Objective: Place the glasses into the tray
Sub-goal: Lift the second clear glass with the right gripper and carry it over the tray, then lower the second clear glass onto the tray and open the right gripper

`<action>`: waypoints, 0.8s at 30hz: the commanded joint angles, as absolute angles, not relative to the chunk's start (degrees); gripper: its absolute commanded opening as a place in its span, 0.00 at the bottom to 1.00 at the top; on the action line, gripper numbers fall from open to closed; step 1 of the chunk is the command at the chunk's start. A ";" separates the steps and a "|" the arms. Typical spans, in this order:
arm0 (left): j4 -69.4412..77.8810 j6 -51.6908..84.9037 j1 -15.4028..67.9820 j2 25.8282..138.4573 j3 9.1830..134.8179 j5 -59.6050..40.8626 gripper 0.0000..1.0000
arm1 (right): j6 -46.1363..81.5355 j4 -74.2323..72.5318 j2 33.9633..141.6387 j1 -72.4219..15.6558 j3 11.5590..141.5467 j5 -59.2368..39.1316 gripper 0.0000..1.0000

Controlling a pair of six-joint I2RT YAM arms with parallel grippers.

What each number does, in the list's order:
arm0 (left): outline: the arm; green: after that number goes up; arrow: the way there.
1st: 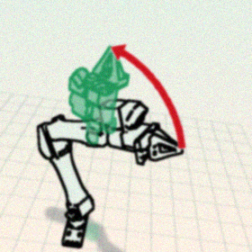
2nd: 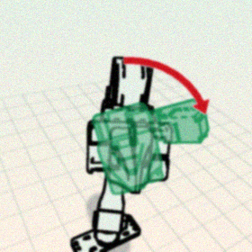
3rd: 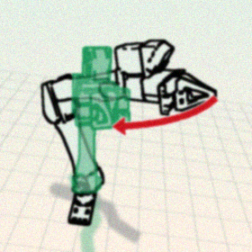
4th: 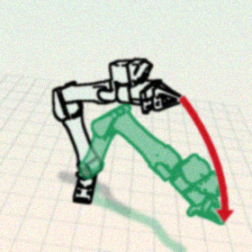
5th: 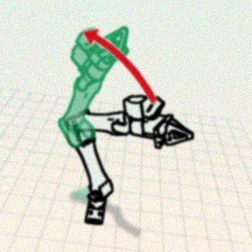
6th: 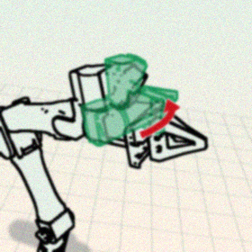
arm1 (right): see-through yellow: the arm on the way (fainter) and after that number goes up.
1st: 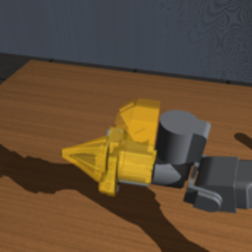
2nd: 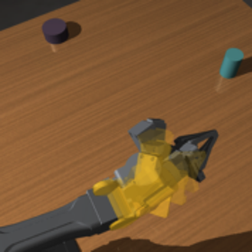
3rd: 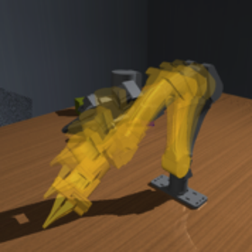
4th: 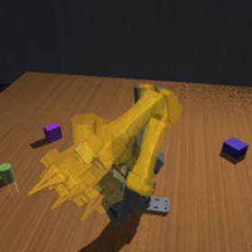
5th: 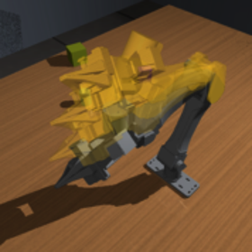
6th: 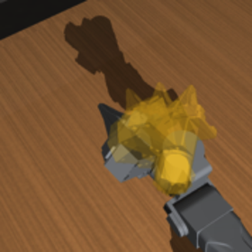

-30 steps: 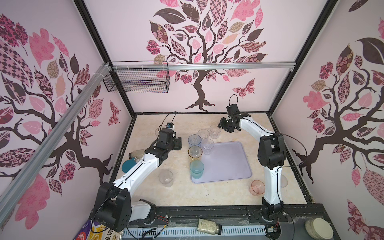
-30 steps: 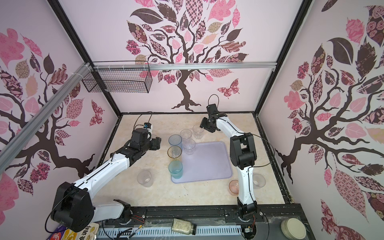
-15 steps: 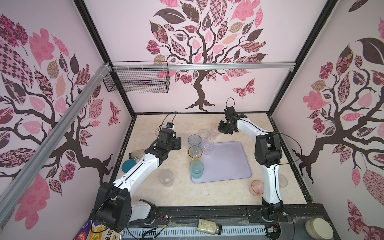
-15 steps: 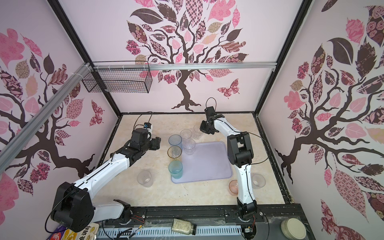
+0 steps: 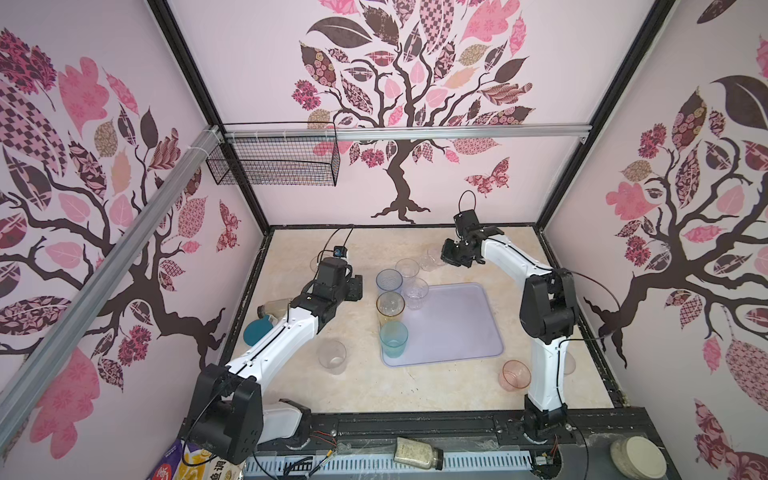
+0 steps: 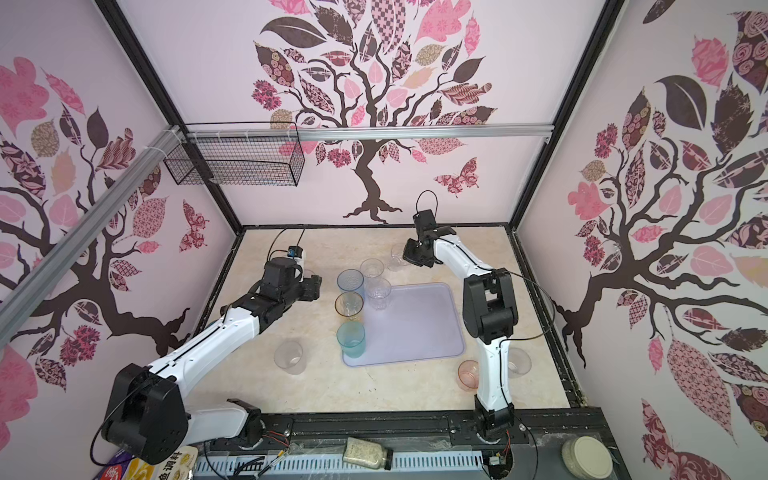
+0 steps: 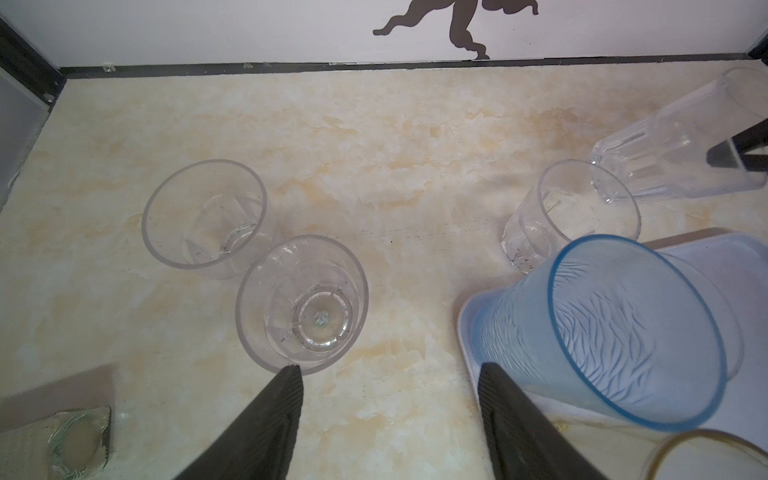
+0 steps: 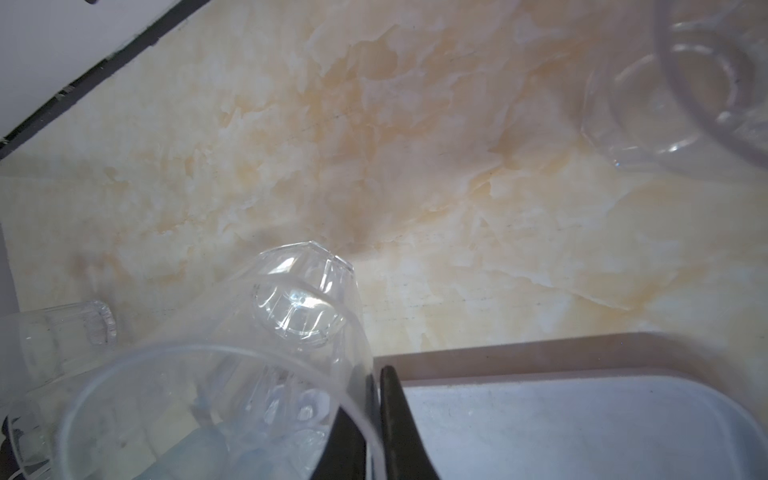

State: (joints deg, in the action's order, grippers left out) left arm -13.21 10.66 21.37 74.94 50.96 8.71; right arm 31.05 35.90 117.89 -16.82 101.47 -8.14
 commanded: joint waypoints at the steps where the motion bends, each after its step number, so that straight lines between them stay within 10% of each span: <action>1: -12.65 11.23 21.44 73.68 49.95 9.55 0.70 | 30.18 37.01 110.72 -17.05 100.72 -7.66 0.00; 24: -22.66 19.05 22.63 60.71 49.89 9.19 0.67 | 23.56 41.91 84.64 -22.09 69.65 0.13 0.00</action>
